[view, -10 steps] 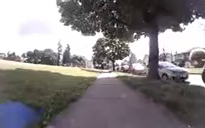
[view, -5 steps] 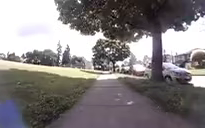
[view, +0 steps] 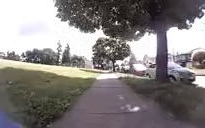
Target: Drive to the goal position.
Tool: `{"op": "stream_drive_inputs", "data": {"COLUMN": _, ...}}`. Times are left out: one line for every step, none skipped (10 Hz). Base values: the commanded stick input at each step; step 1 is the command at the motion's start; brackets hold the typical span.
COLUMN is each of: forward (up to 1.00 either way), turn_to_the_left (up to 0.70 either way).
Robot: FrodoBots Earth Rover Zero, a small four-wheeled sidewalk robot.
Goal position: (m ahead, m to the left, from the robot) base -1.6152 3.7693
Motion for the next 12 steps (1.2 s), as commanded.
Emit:
{"op": "stream_drive_inputs", "data": {"forward": 0.7, "turn_to_the_left": 0.0}}
{"op": "stream_drive_inputs", "data": {"forward": 0.7, "turn_to_the_left": 0.0}}
{"op": "stream_drive_inputs", "data": {"forward": 0.7, "turn_to_the_left": 0.0}}
{"op": "stream_drive_inputs", "data": {"forward": 0.7, "turn_to_the_left": 0.0}}
{"op": "stream_drive_inputs", "data": {"forward": 0.7, "turn_to_the_left": 0.0}}
{"op": "stream_drive_inputs", "data": {"forward": 0.7, "turn_to_the_left": 0.0}}
{"op": "stream_drive_inputs", "data": {"forward": 0.7, "turn_to_the_left": 0.0}}
{"op": "stream_drive_inputs", "data": {"forward": 0.7, "turn_to_the_left": 0.0}}
{"op": "stream_drive_inputs", "data": {"forward": 0.7, "turn_to_the_left": 0.0}}
{"op": "stream_drive_inputs", "data": {"forward": 0.7, "turn_to_the_left": 0.0}}
{"op": "stream_drive_inputs", "data": {"forward": 0.7, "turn_to_the_left": 0.0}}
{"op": "stream_drive_inputs", "data": {"forward": 0.7, "turn_to_the_left": 0.0}}
